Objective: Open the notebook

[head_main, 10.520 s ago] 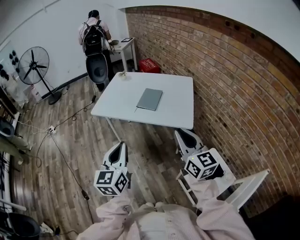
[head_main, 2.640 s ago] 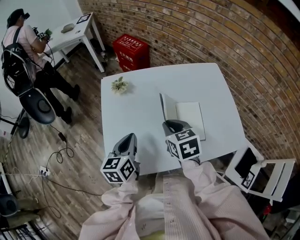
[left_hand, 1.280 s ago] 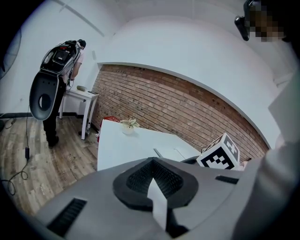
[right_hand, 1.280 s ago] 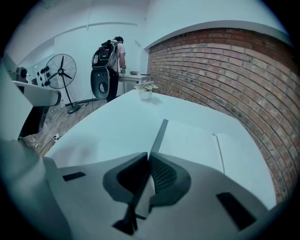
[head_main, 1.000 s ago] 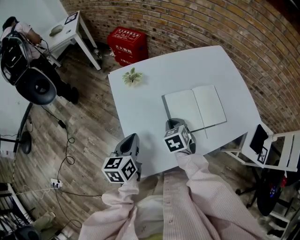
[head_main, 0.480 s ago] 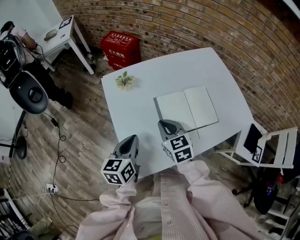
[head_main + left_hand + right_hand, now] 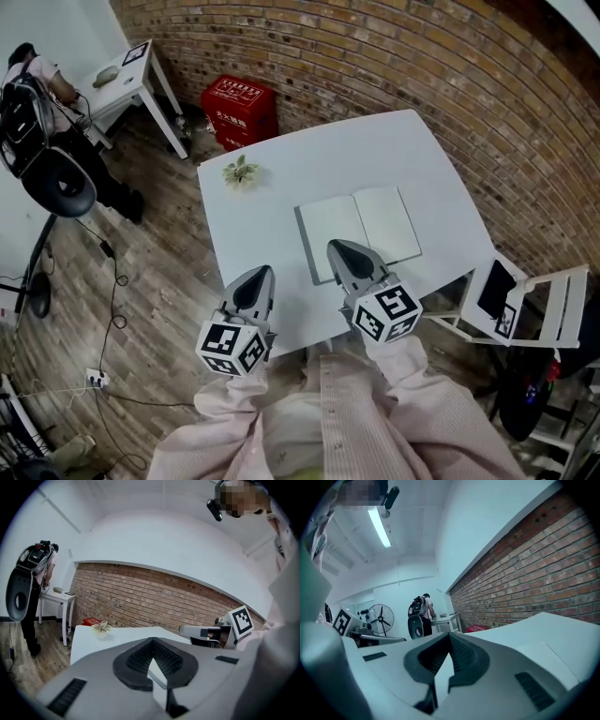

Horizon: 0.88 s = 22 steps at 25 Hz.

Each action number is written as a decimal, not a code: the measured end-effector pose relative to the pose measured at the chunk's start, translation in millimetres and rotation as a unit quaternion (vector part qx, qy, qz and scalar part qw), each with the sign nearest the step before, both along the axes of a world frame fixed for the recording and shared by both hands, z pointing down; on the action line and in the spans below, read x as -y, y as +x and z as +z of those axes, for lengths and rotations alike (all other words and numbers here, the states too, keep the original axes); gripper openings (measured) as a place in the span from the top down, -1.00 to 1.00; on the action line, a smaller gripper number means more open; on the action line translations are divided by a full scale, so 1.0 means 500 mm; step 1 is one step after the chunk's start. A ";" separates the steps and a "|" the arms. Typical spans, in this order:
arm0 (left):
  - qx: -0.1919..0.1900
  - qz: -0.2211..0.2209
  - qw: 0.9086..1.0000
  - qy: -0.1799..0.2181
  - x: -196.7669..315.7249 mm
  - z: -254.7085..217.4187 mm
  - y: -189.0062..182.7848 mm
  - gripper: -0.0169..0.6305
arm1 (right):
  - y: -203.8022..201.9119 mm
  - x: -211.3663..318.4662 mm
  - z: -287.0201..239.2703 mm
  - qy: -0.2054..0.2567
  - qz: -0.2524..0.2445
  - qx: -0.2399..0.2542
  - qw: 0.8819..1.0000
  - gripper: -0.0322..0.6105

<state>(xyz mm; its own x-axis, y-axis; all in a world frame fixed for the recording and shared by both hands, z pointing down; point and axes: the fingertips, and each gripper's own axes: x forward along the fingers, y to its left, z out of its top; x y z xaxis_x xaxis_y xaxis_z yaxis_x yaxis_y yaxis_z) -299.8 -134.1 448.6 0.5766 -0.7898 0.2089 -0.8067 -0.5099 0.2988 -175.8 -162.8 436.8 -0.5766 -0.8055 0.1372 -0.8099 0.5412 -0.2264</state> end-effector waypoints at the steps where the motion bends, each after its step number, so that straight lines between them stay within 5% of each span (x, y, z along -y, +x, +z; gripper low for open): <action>1: 0.000 -0.001 1.000 0.006 0.000 -0.009 0.003 0.97 | 0.011 -0.002 -0.013 0.007 0.004 0.003 1.000 0.89; 9: 0.008 -0.010 0.999 0.047 -0.007 -0.073 0.012 0.97 | 0.093 -0.026 -0.093 0.055 0.045 0.024 0.997 0.89; 22: 0.025 -0.046 0.996 0.072 -0.028 -0.098 -0.006 0.97 | 0.160 -0.060 -0.098 0.061 0.074 0.027 0.995 0.89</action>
